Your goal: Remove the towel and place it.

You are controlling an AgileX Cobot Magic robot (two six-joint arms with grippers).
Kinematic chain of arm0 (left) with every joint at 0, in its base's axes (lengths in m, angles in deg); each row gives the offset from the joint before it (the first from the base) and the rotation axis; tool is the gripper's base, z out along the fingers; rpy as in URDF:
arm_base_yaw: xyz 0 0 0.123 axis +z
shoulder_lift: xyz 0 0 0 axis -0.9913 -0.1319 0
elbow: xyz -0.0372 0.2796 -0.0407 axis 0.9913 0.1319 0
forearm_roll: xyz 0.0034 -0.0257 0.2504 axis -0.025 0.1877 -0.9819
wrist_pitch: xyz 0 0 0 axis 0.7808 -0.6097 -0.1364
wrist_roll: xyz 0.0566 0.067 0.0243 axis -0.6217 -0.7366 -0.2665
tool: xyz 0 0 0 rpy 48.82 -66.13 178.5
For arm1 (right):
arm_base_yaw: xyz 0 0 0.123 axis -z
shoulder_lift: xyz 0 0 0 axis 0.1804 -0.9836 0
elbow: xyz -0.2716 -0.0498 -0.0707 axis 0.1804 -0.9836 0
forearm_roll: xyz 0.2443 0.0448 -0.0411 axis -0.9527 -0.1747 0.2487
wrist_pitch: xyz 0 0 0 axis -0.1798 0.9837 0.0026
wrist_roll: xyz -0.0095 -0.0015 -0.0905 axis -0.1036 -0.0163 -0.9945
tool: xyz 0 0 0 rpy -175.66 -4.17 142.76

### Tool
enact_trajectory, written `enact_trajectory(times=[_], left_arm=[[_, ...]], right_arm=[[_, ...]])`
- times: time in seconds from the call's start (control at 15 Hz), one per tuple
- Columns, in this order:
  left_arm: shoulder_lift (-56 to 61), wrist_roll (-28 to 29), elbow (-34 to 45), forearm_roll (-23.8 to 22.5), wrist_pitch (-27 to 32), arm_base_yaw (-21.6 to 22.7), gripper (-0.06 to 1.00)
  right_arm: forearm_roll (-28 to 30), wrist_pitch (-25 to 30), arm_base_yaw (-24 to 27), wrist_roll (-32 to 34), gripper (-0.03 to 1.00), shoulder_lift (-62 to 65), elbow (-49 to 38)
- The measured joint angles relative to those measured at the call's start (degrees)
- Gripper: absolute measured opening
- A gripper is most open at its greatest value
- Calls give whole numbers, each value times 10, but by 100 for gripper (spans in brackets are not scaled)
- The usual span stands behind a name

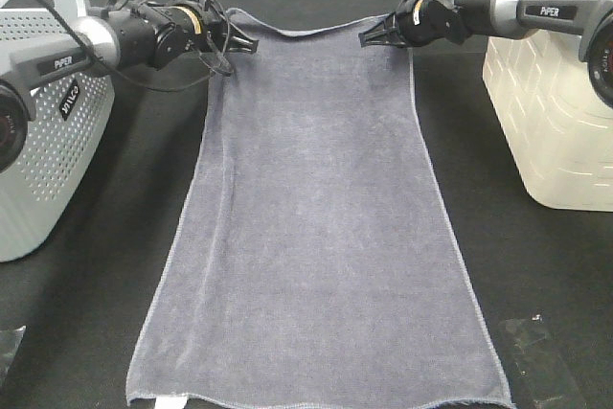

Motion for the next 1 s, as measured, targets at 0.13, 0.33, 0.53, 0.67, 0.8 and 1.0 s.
enact_trajectory(times=[0.13,0.33,0.53,0.67,0.8,1.0], left_arm=[[0,0,0,0,-1,1,34],[0,1,0,3,-1,2,59],[0,1,0,18,31,3,63],[1,11,0,28,69,3,65],[10,36,0,41,95,3,67],[46,43,0,46,103,1,68]], right_arm=[[0,-1,0,0,51,0,0],[-1,7,0,1,62,0,0],[-18,34,0,1,63,6,0],[-26,52,0,1,63,18,0],[-42,62,0,1,63,37,0],[-85,77,0,0,63,65,0]])
